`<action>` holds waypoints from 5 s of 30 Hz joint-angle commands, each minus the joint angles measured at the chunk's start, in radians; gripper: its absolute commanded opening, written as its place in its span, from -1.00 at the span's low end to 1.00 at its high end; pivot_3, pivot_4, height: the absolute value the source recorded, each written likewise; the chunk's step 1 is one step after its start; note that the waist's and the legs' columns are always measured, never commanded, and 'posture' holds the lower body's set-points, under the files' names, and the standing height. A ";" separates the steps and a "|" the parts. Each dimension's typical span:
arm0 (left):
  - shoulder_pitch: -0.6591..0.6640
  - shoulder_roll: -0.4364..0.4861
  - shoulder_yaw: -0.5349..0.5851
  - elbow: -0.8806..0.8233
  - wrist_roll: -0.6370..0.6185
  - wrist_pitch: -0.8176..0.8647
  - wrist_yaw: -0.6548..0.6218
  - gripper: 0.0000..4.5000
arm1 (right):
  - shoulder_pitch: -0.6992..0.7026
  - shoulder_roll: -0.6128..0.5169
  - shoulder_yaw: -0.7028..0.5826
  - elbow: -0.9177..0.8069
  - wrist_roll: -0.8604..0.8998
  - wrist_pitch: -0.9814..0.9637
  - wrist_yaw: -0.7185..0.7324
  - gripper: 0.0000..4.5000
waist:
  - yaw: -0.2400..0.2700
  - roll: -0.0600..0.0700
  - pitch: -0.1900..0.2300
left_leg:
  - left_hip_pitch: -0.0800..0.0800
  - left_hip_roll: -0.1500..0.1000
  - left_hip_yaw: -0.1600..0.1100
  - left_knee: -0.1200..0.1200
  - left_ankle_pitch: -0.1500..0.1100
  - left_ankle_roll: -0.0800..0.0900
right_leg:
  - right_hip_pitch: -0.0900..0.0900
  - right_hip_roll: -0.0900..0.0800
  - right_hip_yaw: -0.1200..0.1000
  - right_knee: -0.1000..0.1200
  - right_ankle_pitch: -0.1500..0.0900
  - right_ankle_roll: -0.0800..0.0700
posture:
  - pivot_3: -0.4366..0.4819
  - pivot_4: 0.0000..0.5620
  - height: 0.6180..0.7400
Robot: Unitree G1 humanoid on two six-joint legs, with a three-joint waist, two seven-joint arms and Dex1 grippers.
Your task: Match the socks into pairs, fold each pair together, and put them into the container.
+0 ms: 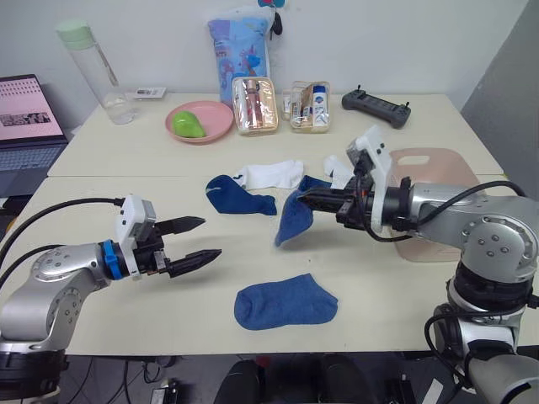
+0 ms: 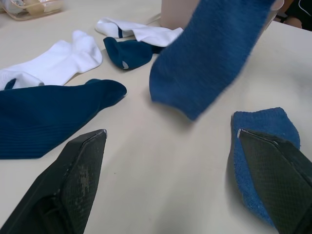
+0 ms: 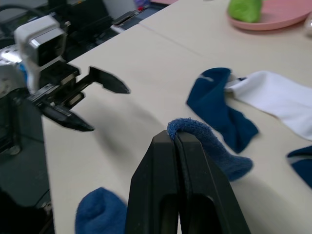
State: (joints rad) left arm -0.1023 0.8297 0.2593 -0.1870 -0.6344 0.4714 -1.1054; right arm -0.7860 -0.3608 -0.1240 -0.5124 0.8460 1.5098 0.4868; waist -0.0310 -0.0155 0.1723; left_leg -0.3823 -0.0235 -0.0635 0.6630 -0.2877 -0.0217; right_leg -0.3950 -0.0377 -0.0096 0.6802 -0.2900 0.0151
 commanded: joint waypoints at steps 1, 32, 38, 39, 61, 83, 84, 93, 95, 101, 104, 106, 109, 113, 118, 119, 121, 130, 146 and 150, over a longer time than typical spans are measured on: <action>-0.002 0.024 0.038 -0.016 -0.012 -0.003 -0.012 1.00 | -0.043 0.040 0.033 0.005 0.029 -0.029 0.005 -0.98 | -0.002 0.000 0.000 | 0.000 0.000 0.000 0.000 0.000 0.000 | 0.000 0.000 0.000 0.000 0.000 0.000 | -0.05 -0.47 0.88; -0.021 -0.030 -0.059 -0.081 -0.018 0.248 0.180 1.00 | 0.206 -0.251 0.200 0.121 -0.334 -0.515 0.102 0.38 | 0.005 0.000 0.000 | -0.001 0.000 0.000 0.000 0.000 0.000 | -0.001 0.000 0.000 0.000 0.000 0.000 | -0.05 -0.47 0.88; -0.138 -0.177 -0.162 -0.012 0.078 0.308 0.394 1.00 | 0.259 -0.355 0.195 -0.044 -0.247 -0.559 0.259 0.38 | 0.006 -0.004 0.002 | -0.001 0.000 -0.002 0.001 0.000 0.000 | 0.001 0.001 -0.002 0.000 0.000 0.000 | -0.05 -0.47 0.88; -0.157 -0.197 -0.185 -0.006 0.091 0.315 0.415 1.00 | 0.275 -0.376 0.206 -0.064 -0.244 -0.558 0.280 0.38 | 0.007 -0.004 0.002 | -0.001 0.000 -0.003 0.001 0.000 0.000 | 0.001 0.001 -0.002 0.000 0.000 0.000 | -0.05 -0.47 0.88; -0.234 -0.328 -0.222 0.038 0.074 0.365 0.417 -0.87 | 0.366 -0.436 0.249 -0.123 -0.315 -0.665 0.324 0.40 | 0.018 -0.006 0.003 | 0.001 -0.001 -0.002 0.002 0.000 -0.001 | 0.004 0.000 -0.002 -0.001 0.000 0.001 | -0.05 -0.47 0.88; -0.294 0.038 0.141 -0.021 -0.279 0.749 0.410 -0.99 | 0.346 -0.409 0.277 -0.119 -0.298 -0.648 0.328 0.40 | 0.023 -0.008 0.005 | 0.001 -0.001 -0.004 0.002 0.000 -0.001 | 0.005 -0.001 -0.003 -0.001 0.000 0.001 | -0.05 -0.47 0.88; -0.317 0.005 0.087 -0.016 -0.268 0.749 0.418 -0.99 | 0.343 -0.408 0.279 -0.117 -0.300 -0.647 0.326 0.40 | 0.026 -0.008 0.005 | 0.001 -0.001 -0.003 0.002 0.000 -0.001 | 0.005 -0.001 -0.002 -0.001 0.000 0.001 | -0.05 -0.47 0.88; -0.487 -0.257 -0.220 0.074 -0.196 0.707 0.410 -0.99 | 0.385 -0.462 0.240 -0.129 -0.318 -0.627 0.311 0.40 | 0.028 -0.011 0.006 | 0.000 -0.001 -0.003 0.003 0.003 -0.005 | 0.004 0.000 -0.002 -0.001 0.000 0.001 | -0.05 -0.47 0.88; -0.498 -0.280 -0.249 0.074 -0.183 0.702 0.402 -0.99 | 0.396 -0.474 0.231 -0.130 -0.322 -0.630 0.307 0.40 | 0.026 -0.011 0.006 | 0.000 -0.001 -0.003 0.003 0.003 -0.006 | 0.004 0.000 -0.002 -0.001 0.000 0.001 | -0.05 -0.47 0.88; -0.578 -0.427 -0.386 0.227 -0.049 0.598 0.416 -0.99 | 0.485 -0.513 0.185 -0.150 -0.344 -0.641 0.278 0.40 | 0.032 -0.011 0.006 | 0.000 -0.002 -0.003 0.004 0.002 -0.004 | 0.005 0.000 -0.002 -0.001 0.000 0.001 | -0.05 -0.47 0.88; -0.597 -0.481 -0.422 0.268 -0.014 0.581 0.410 -0.99 | 0.507 -0.516 0.181 -0.156 -0.352 -0.647 0.276 0.40 | 0.030 -0.011 0.007 | 0.000 -0.002 -0.002 0.005 0.002 -0.004 | 0.005 0.000 -0.002 0.000 0.000 0.001 | -0.05 -0.47 0.88; -0.608 -0.511 -0.437 0.283 0.022 0.548 0.418 -0.84 | 0.516 -0.519 0.179 -0.152 -0.363 -0.657 0.274 0.40 | 0.030 -0.011 0.007 | 0.000 -0.002 -0.003 0.004 0.002 -0.004 | 0.005 0.000 -0.002 0.000 0.000 0.001 | -0.05 -0.47 0.88; -0.614 -0.514 -0.424 0.260 0.029 0.525 0.390 -0.56 | 0.521 -0.524 0.176 -0.144 -0.377 -0.674 0.274 0.40 | 0.028 -0.011 0.007 | 0.000 -0.001 -0.003 0.004 0.003 -0.006 | 0.005 0.000 -0.002 0.000 0.000 0.001 | -0.05 -0.47 0.88; -0.619 -0.429 -0.407 0.201 0.039 0.474 0.303 0.02 | 0.526 -0.530 0.181 -0.129 -0.403 -0.710 0.278 0.40 | 0.027 -0.011 0.007 | 0.001 -0.001 -0.003 0.004 0.004 -0.006 | 0.005 0.000 -0.002 0.000 0.000 0.001 | -0.05 -0.47 0.88; -0.598 -0.313 -0.413 0.194 0.100 0.345 0.202 0.71 | 0.522 -0.523 0.194 -0.110 -0.425 -0.743 0.280 0.40 | 0.029 -0.011 0.007 | 0.001 -0.001 -0.003 0.004 0.004 -0.007 | 0.005 0.000 -0.002 0.000 0.000 0.001 | -0.05 -0.47 0.88; -0.566 -0.241 -0.434 0.193 0.175 0.194 0.131 0.88 | 0.518 -0.521 0.211 -0.099 -0.453 -0.783 0.279 0.40 | 0.028 -0.011 0.007 | 0.001 -0.001 -0.003 0.004 0.004 -0.007 | 0.005 0.000 -0.002 -0.001 0.000 0.001 | -0.05 -0.47 0.88; -0.513 -0.135 -0.469 0.196 0.276 -0.049 -0.008 0.99 | 0.511 -0.511 0.234 -0.077 -0.504 -0.852 0.271 0.40 | 0.020 -0.011 0.007 | 0.002 -0.001 0.000 0.002 0.004 -0.007 | 0.005 0.000 -0.001 -0.001 0.000 0.001 | -0.05 -0.47 0.88; -0.437 -0.054 -0.520 0.395 0.549 -0.600 -0.098 0.99 | 0.537 -0.537 0.384 0.052 -0.745 -1.185 0.352 0.40 | 0.040 -0.010 0.007 | 0.000 -0.002 -0.003 0.004 0.002 -0.004 | 0.005 0.000 -0.002 -0.002 0.000 0.000 | -0.05 -0.47 0.88; -0.590 -0.215 -0.623 0.794 0.793 -1.094 -0.011 0.71 | 0.337 -0.372 0.509 0.424 -0.944 -1.497 0.450 0.40 | 0.033 -0.010 0.007 | 0.002 -0.002 -0.002 0.006 0.002 -0.003 | 0.007 0.001 -0.003 0.001 0.001 0.002 | -0.05 -0.47 0.88; -0.595 -0.226 -0.645 0.814 0.798 -1.107 -0.041 0.15 | 0.310 -0.338 0.520 0.474 -0.954 -1.503 0.482 0.12 | 0.034 -0.010 0.007 | 0.002 -0.002 -0.003 0.007 0.002 -0.003 | 0.007 0.001 -0.003 0.001 0.001 0.002 | -0.05 -0.47 0.88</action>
State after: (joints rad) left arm -0.7007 0.6135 -0.3540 0.6070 0.1322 -0.6357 -1.1314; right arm -0.4613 -0.6979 0.3990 -0.0334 -0.1052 0.0237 0.9471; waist 0.0027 -0.0251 0.1791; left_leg -0.3802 -0.0253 -0.0662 0.6703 -0.2853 -0.0245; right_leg -0.3883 -0.0366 -0.0128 0.6811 -0.2889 0.0173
